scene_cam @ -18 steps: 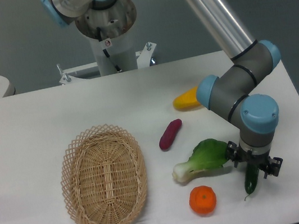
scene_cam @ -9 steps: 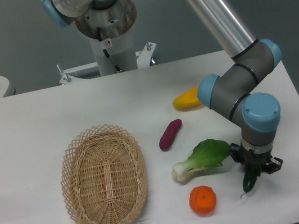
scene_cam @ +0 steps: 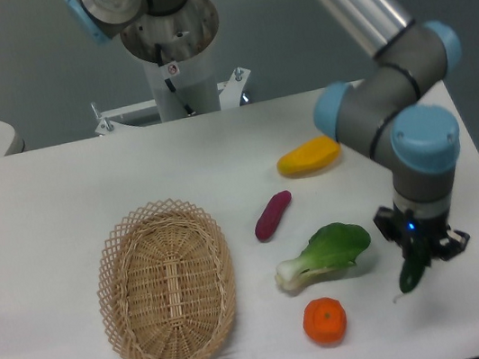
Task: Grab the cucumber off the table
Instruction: 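Lift the held cucumber up off the table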
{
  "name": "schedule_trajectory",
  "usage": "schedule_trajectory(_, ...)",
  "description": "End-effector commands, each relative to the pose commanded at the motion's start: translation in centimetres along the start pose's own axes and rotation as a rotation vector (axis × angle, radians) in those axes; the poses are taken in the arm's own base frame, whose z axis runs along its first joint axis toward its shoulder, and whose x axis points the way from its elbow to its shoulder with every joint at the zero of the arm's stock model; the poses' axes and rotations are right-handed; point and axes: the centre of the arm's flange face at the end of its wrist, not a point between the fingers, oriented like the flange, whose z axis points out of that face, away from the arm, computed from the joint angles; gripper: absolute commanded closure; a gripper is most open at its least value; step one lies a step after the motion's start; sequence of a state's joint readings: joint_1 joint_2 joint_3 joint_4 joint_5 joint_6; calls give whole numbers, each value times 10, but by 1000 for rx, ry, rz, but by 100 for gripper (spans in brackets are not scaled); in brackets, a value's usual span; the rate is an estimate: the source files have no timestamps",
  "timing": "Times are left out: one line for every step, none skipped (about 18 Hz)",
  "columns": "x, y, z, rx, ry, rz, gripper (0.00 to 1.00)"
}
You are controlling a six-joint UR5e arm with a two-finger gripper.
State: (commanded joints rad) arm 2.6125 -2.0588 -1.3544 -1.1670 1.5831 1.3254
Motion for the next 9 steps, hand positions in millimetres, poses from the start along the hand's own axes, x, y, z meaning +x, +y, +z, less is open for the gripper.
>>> schedule_trajectory(11,-6,-10,-3,18,12,72)
schedule_trajectory(21,-7,-18,-6,32,19,72)
schedule_trajectory(30,-8,-27,-8,42,23,72)
schedule_trajectory(39,-14,-34,-8,47,37,72)
schedule_trajectory(46,-16,-40,-7,47,46,72)
schedule_trajectory(49,-13,-44,-17,41,69,72)
schedule_trajectory(51,-11,-46,-40,39,107,72)
schedule_trajectory(54,-8,-48,-65,43,140,72)
schedule_trajectory(54,-5,-49,-78,47,156,72)
